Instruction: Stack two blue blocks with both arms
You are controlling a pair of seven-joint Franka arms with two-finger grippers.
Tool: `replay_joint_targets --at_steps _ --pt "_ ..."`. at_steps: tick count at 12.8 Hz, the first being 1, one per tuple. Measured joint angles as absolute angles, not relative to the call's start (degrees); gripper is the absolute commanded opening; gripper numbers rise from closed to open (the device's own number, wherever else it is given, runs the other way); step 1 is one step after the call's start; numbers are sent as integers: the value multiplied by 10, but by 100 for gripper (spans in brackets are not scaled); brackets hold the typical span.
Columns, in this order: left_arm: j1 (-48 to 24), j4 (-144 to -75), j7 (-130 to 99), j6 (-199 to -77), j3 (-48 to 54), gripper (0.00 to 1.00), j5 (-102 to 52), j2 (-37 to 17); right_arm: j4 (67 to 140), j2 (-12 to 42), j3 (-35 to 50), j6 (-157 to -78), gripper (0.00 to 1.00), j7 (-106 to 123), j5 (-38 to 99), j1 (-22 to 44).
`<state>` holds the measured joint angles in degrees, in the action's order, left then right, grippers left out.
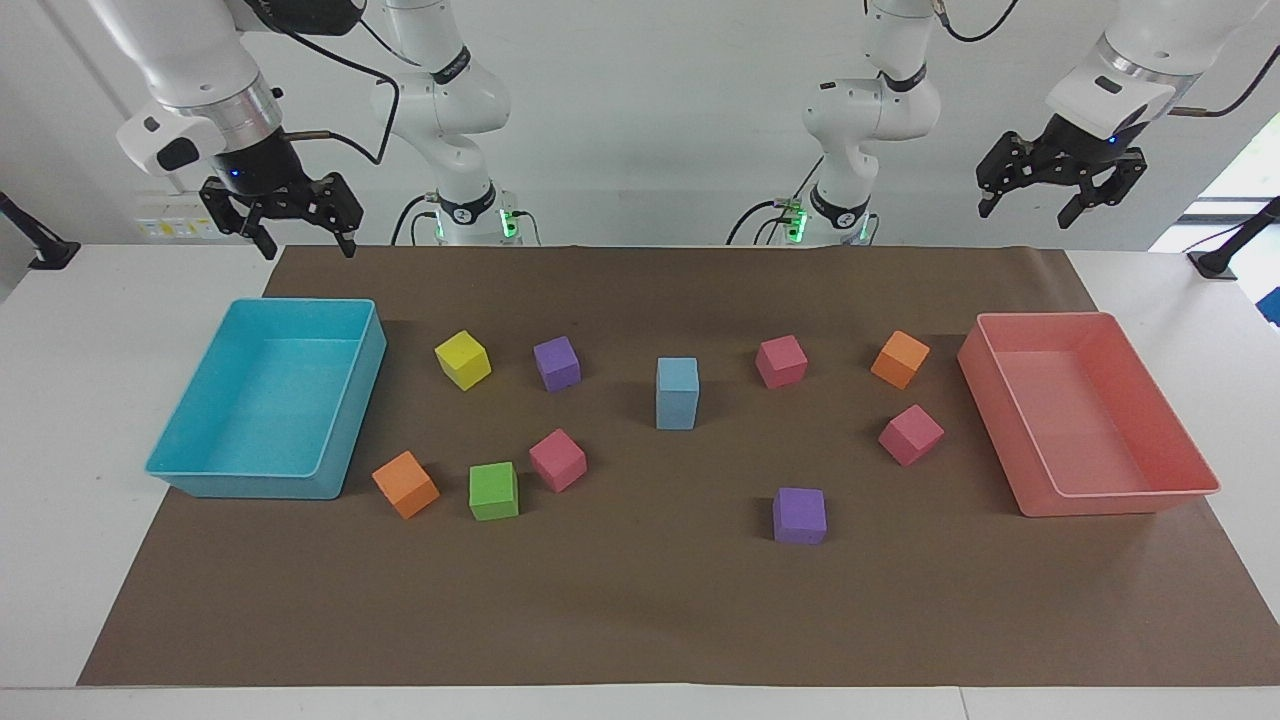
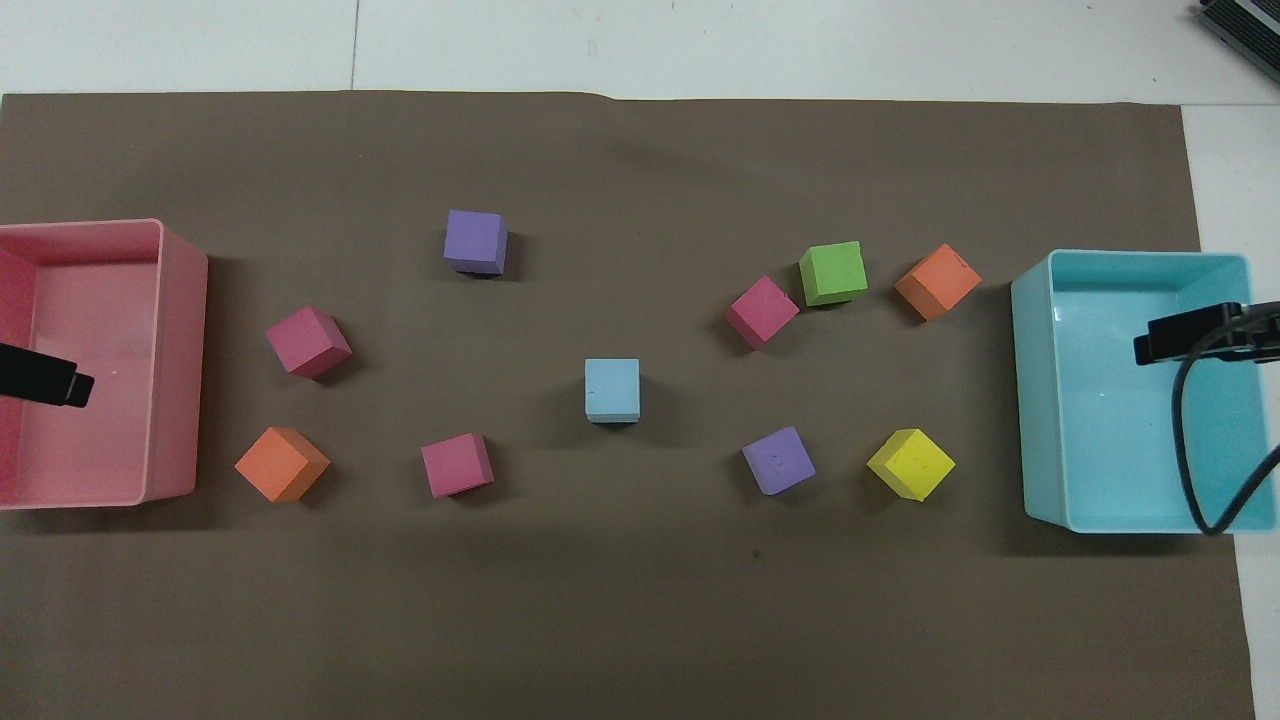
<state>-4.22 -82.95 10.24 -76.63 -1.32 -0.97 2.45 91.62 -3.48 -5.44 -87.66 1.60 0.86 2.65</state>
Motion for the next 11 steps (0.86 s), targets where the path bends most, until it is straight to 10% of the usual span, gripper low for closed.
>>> replay_joint_targets --at_steps 11 --pt "-42 -835 102 -766 -15 100 -11 26 928 -46 -40 -877 100 4 -5 27"
